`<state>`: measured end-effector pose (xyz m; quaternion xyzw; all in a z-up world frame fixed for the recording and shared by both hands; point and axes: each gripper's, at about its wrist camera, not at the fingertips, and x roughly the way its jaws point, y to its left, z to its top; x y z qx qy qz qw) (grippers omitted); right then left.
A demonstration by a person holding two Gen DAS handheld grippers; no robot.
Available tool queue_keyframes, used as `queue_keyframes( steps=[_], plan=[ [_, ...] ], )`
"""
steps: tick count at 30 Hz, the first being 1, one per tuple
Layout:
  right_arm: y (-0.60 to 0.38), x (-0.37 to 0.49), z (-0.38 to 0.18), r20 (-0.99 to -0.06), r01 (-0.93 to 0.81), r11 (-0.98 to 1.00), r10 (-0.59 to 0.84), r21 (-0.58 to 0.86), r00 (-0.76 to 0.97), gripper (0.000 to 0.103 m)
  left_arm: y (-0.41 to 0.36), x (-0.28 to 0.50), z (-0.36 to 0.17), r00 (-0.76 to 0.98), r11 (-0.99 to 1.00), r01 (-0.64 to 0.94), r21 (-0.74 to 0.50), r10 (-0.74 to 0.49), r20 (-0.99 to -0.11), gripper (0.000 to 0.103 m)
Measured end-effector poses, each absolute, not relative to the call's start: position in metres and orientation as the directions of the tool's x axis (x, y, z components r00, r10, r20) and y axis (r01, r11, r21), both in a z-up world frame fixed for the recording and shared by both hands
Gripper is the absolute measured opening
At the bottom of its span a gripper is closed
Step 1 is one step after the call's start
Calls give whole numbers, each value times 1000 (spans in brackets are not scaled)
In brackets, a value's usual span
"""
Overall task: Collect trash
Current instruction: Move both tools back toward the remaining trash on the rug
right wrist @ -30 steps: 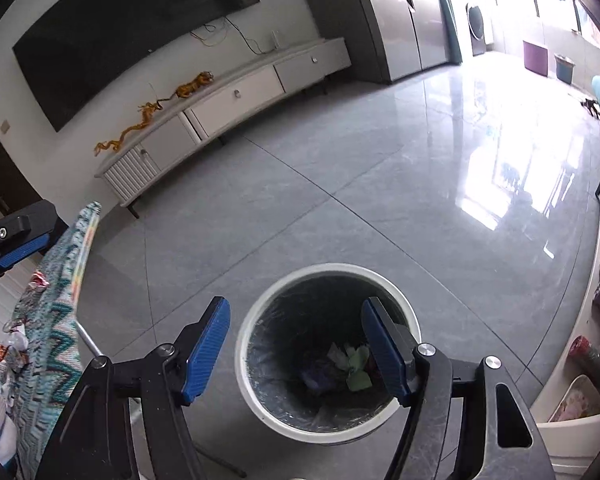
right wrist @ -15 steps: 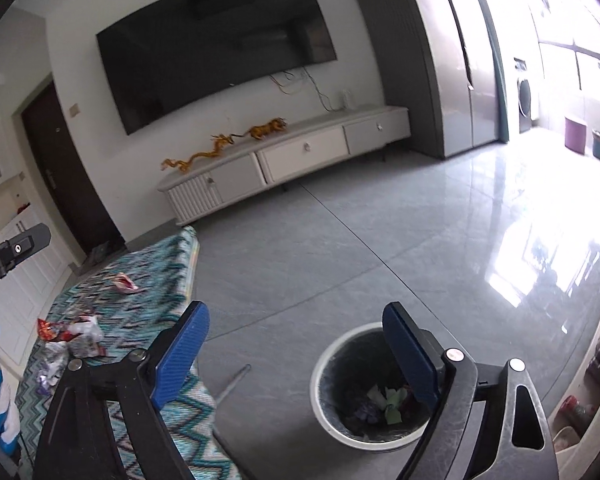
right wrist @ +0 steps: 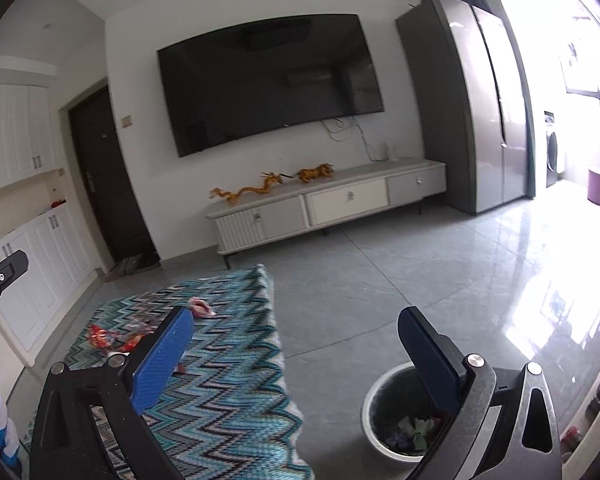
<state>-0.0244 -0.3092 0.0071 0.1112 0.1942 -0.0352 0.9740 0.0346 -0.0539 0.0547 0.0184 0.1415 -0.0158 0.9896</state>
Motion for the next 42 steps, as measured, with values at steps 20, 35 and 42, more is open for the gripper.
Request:
queue_keyframes(
  steps=[20, 35, 42],
  plan=[
    [-224, -81, 57, -206, -73, 989, 99, 130, 973, 103, 42, -57, 89, 989, 989, -127, -72, 120, -92, 100],
    [-207, -110, 74, -140, -115, 988, 128, 102, 982, 103, 54, -104, 110, 989, 985, -148, -89, 148, -7, 100],
    [-203, -121, 76, -124, -126, 987, 138, 101, 983, 103, 52, -118, 111, 985, 983, -171, -69, 172, 7, 101]
  ],
)
